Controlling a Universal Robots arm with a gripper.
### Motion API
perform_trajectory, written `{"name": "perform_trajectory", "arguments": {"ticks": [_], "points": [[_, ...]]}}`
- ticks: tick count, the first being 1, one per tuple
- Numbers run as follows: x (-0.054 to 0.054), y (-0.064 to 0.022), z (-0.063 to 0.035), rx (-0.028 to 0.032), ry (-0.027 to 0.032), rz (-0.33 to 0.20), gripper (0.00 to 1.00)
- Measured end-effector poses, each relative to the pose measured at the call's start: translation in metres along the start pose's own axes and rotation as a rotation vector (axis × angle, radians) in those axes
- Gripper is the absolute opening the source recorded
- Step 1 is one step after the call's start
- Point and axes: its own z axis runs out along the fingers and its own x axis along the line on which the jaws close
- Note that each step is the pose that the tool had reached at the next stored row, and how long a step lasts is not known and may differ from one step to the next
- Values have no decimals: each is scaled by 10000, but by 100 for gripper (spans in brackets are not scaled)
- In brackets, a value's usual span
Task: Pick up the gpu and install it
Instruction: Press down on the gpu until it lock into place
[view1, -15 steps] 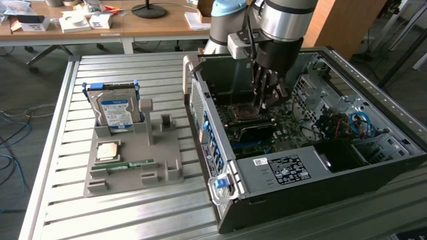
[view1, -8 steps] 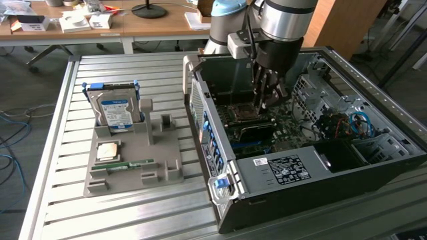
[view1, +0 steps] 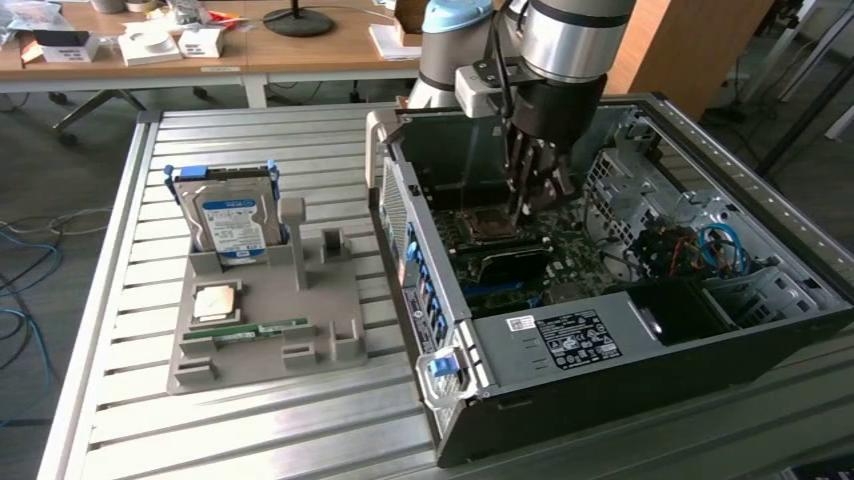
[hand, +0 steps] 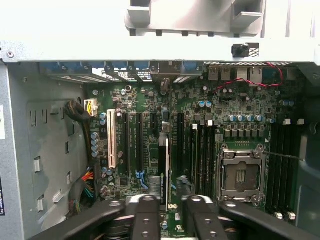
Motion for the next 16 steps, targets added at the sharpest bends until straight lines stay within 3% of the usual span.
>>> {"name": "perform_trajectory", "arguments": {"ticks": [3,11,13,16], "points": [[0,0,0,0,0,0,14],[0,-7,0,-14,0,1,11],[-1,-30,1,-95,4,8,11],[-2,-55,5,-323,13,26,11]]}}
